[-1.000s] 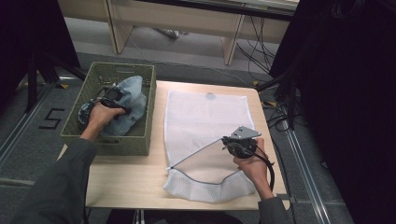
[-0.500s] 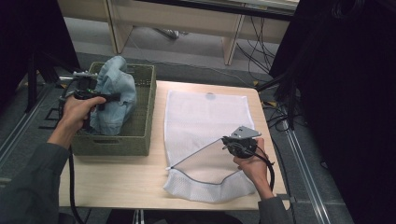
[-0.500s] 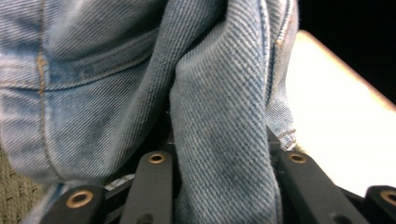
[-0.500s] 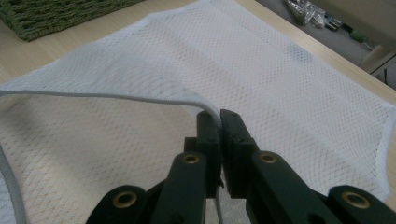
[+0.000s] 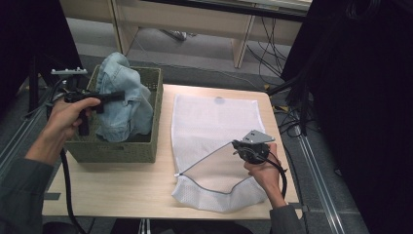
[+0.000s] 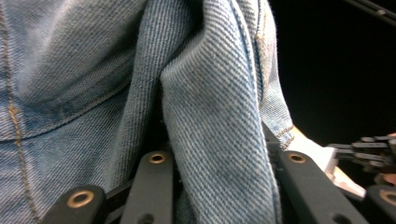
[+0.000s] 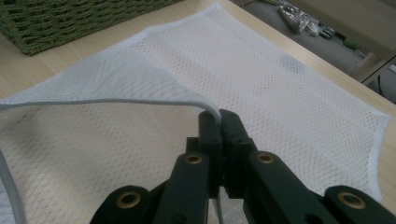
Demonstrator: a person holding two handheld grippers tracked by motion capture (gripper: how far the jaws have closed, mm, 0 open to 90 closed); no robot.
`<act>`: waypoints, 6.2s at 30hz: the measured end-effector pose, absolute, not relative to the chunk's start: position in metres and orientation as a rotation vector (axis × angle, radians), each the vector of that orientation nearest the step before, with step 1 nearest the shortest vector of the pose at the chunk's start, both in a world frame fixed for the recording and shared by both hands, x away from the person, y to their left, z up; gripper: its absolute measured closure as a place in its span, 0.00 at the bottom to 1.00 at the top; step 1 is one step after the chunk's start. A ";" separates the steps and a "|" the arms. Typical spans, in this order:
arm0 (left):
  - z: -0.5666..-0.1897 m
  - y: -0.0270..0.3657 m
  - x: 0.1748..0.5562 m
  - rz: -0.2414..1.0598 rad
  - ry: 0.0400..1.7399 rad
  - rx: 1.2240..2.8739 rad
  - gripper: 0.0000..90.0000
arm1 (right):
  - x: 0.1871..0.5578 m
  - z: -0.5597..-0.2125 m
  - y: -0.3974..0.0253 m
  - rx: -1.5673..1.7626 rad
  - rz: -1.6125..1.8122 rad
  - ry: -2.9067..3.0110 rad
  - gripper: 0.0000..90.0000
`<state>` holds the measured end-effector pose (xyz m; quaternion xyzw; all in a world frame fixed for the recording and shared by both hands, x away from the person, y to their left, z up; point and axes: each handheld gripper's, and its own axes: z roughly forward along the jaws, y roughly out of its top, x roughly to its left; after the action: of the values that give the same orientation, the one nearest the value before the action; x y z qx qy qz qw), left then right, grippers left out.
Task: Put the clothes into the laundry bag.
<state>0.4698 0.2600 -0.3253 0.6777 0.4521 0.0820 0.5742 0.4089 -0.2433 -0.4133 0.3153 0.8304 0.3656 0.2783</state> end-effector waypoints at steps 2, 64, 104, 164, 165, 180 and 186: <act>-0.318 0.260 0.465 0.193 1.043 1.577 0.75 | 0.408 -0.412 -0.243 0.869 0.988 2.227 0.99; -0.345 0.057 0.364 -0.321 0.530 1.853 0.74 | 0.410 -0.410 -0.248 0.886 1.026 2.209 0.99; -0.419 -0.014 0.388 -0.115 0.519 2.126 0.59 | 0.401 -0.403 -0.254 0.873 1.076 2.192 0.99; -0.423 0.020 0.439 0.183 0.619 2.063 0.93 | 0.337 -0.414 -0.171 0.557 1.129 2.742 0.36; -0.423 0.021 0.439 0.168 0.630 2.066 0.93 | 0.335 -0.430 -0.162 0.564 1.051 2.762 0.36; -0.420 0.027 0.435 0.171 0.597 2.073 0.94 | 0.353 -0.413 -0.187 0.683 0.975 2.478 0.82; -0.417 0.028 0.435 0.166 0.600 2.062 0.94 | 0.382 -0.417 -0.222 0.869 0.891 2.363 0.84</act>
<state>0.4351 0.0279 -0.4174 0.8431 0.2451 0.0678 0.4739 0.3819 -0.2221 -0.4167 0.3163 0.8604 0.3245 0.2331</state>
